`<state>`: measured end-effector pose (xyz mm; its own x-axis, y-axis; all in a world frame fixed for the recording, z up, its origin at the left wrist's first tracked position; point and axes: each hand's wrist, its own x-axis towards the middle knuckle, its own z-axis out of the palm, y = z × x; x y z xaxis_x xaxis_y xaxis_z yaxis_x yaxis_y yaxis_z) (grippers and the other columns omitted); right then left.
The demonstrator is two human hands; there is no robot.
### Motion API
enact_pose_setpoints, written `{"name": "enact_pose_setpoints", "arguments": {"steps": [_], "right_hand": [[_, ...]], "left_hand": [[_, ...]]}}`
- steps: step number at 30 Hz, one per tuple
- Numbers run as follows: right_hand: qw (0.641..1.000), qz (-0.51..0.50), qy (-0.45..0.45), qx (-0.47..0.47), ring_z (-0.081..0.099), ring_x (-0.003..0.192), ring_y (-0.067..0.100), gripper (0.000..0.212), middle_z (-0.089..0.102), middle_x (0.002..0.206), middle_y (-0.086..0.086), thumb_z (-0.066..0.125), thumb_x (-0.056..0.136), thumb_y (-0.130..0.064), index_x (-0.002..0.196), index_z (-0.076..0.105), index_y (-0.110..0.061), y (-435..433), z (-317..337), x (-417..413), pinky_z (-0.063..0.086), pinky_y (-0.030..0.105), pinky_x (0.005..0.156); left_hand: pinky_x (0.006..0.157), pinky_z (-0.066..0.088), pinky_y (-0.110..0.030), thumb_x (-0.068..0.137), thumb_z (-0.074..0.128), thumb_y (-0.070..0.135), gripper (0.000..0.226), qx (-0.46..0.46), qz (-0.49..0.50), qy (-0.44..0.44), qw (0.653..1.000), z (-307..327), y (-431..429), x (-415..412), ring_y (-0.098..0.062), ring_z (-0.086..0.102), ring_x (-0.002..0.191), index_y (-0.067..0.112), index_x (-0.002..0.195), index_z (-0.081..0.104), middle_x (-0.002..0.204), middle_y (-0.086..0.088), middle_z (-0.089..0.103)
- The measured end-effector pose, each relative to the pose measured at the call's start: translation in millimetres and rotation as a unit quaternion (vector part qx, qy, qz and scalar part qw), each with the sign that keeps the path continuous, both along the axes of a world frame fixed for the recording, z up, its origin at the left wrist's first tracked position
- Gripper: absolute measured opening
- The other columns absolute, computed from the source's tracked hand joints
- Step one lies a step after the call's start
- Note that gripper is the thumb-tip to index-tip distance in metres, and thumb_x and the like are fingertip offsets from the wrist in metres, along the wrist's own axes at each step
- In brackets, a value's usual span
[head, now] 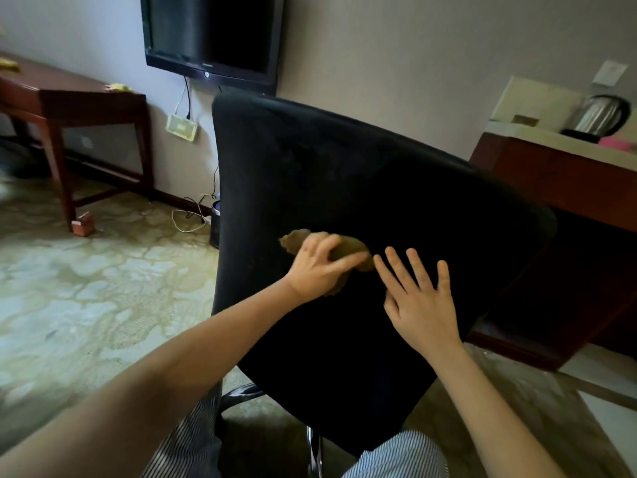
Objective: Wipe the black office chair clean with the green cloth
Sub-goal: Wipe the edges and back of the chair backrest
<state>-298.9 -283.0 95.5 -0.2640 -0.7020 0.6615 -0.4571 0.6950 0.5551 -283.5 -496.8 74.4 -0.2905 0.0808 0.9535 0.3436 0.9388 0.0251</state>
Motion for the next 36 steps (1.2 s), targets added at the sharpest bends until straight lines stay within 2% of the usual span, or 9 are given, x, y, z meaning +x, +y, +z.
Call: {"name": "enact_pose_setpoints", "arguments": {"steps": [3,7,12,14,18,22,30,33,36], "right_hand": [[1.000,0.002,0.011,0.022,0.023,0.137,0.025,0.057,0.025,0.151,0.003,0.034,0.089,-0.031,0.145,0.027,-0.023,4,-2,-3,-0.004,0.044,0.114],[0.999,0.000,0.017,0.027,0.023,0.137,0.026,0.058,0.026,0.150,0.004,0.033,0.088,-0.030,0.145,0.025,-0.023,2,-2,0,-0.003,0.046,0.114],[1.000,-0.001,0.007,0.019,0.025,0.135,0.029,0.060,0.030,0.149,0.006,0.035,0.084,-0.029,0.143,0.029,-0.023,-3,0,5,0.011,0.052,0.108],[1.000,-0.010,0.011,0.014,0.025,0.134,0.030,0.063,0.025,0.148,0.006,0.045,0.081,-0.027,0.142,0.028,-0.023,-5,-3,8,0.020,0.055,0.106],[1.000,-0.017,-0.004,0.026,0.024,0.134,0.031,0.083,0.026,0.147,0.006,0.072,0.069,-0.023,0.141,0.030,-0.024,-5,-2,8,0.020,0.057,0.104],[1.000,0.010,0.005,0.003,0.028,0.134,0.024,0.061,0.039,0.147,0.004,0.044,0.082,-0.020,0.141,0.031,-0.022,0,7,14,0.014,0.048,0.109],[0.996,0.029,0.059,-0.056,0.033,0.132,0.024,0.050,0.047,0.142,0.004,0.041,0.087,-0.023,0.137,0.045,-0.021,12,55,26,0.010,0.044,0.112],[0.996,0.018,0.078,-0.042,0.032,0.132,0.025,0.049,0.046,0.142,0.005,0.041,0.087,-0.023,0.135,0.050,-0.018,26,76,29,0.008,0.045,0.112],[0.996,0.018,0.085,-0.035,0.032,0.132,0.026,0.044,0.048,0.141,0.006,0.041,0.086,-0.024,0.124,0.060,-0.014,43,89,30,0.005,0.045,0.113]], "left_hand": [[0.096,0.037,-0.024,0.091,0.047,0.027,0.017,0.261,0.046,-0.049,0.963,0,-11,4,0.003,0.045,0.100,0.019,0.104,0.055,0.102,0.003,0.049],[0.106,0.028,-0.029,0.095,0.036,0.011,0.032,0.521,0.053,-0.024,0.851,-28,-18,0,-0.026,0.037,0.120,0.014,0.124,0.048,0.129,-0.019,0.032],[0.106,0.030,-0.040,0.099,0.034,0.018,0.034,0.672,0.067,-0.066,0.735,-51,18,5,-0.026,0.034,0.125,0.021,0.131,0.042,0.134,-0.012,0.028],[0.106,0.028,-0.046,0.098,0.034,0.022,0.037,0.690,0.054,-0.093,0.716,-47,39,6,-0.025,0.029,0.128,0.024,0.135,0.036,0.137,-0.011,0.024],[0.105,0.024,-0.034,0.097,0.038,0.017,0.042,0.644,0.010,-0.077,0.761,-21,77,8,-0.023,0.026,0.127,0.020,0.139,0.033,0.138,-0.013,0.021],[0.097,0.022,-0.030,0.098,0.037,0.016,0.043,0.586,-0.022,-0.033,0.809,28,76,6,-0.024,0.027,0.122,0.021,0.140,0.032,0.137,-0.015,0.022],[0.102,0.025,-0.026,0.098,0.038,0.015,0.041,0.599,-0.051,0.082,0.795,104,56,10,-0.021,0.034,0.119,0.018,0.139,0.036,0.131,-0.014,0.029],[0.096,0.023,-0.016,0.095,0.041,0.015,0.040,0.505,-0.071,0.119,0.852,127,85,14,-0.009,0.031,0.111,0.017,0.135,0.040,0.130,-0.016,0.031],[0.096,0.030,-0.030,0.092,0.041,0.020,0.035,0.304,-0.064,0.116,0.943,129,124,17,-0.013,0.031,0.108,0.025,0.127,0.039,0.127,-0.008,0.027]]}}
